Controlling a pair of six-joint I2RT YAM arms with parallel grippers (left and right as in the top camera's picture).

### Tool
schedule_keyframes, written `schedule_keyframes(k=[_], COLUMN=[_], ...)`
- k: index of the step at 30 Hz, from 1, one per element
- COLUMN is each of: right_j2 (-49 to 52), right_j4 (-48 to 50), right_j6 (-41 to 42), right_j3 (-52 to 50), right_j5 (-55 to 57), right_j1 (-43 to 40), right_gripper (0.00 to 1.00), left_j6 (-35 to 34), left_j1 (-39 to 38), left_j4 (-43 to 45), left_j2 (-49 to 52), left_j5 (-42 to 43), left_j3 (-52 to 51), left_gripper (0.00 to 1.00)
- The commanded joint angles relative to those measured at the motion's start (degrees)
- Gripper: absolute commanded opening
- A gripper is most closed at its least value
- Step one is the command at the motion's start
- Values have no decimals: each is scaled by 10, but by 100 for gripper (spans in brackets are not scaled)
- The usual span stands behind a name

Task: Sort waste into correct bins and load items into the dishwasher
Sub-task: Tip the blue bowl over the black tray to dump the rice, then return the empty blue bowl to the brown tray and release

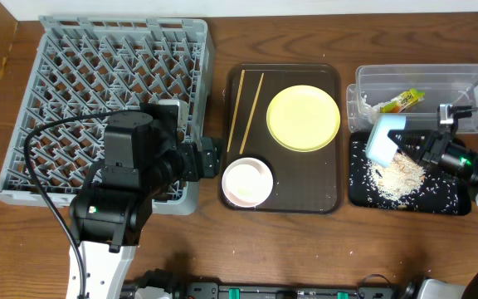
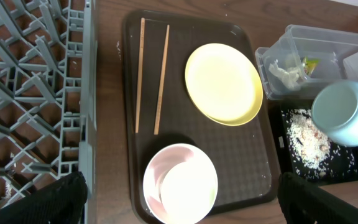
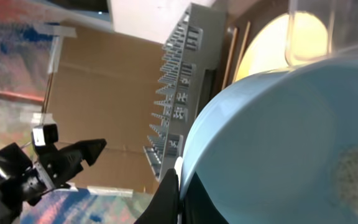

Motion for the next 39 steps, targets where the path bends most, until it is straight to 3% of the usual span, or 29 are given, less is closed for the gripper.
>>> schedule_keyframes(k=[1, 4, 7, 10, 13, 16, 19, 22, 25, 31, 36, 39], right_j2=[-5, -5, -4, -5, -5, -5, -5, -5, -5, -17, -70, -100], right_j4=[3, 55, 12, 38, 0, 42, -2, 31, -17, 31, 13, -74], right_j6=[52, 29, 95, 81, 129, 87, 134, 69, 115, 151, 121, 27], right_j3=[0, 0, 0, 0, 0, 0, 0, 0, 0, 19, 65, 99], right_j5=[5, -66, 29, -23, 35, -11, 53, 2, 75, 76, 199, 347], right_j1=[6, 17, 23, 28, 30, 34, 33, 45, 54, 104, 186, 275], right_gripper=[1, 1, 1, 1, 1, 1, 1, 1, 1, 1, 1, 2], left_j6=[-1, -1, -1, -1, -1, -1, -1, -1, -1, -1, -1, -1], left_j1=[-2, -2, -2, -2, -2, -2, -2, -2, -2, -2, -2, -2], left_j4=[-1, -1, -1, -1, -1, -1, -1, -1, -1, -1, -1, -1], left_j2=[0, 0, 0, 0, 0, 0, 0, 0, 0, 0, 0, 0], left_j5=[9, 9, 9, 9, 9, 9, 9, 9, 9, 9, 9, 9], left_j3=[11, 11, 11, 11, 11, 11, 11, 11, 11, 11, 11, 11], left_gripper=[98, 98, 98, 99, 98, 98, 98, 98, 98, 98, 98, 98])
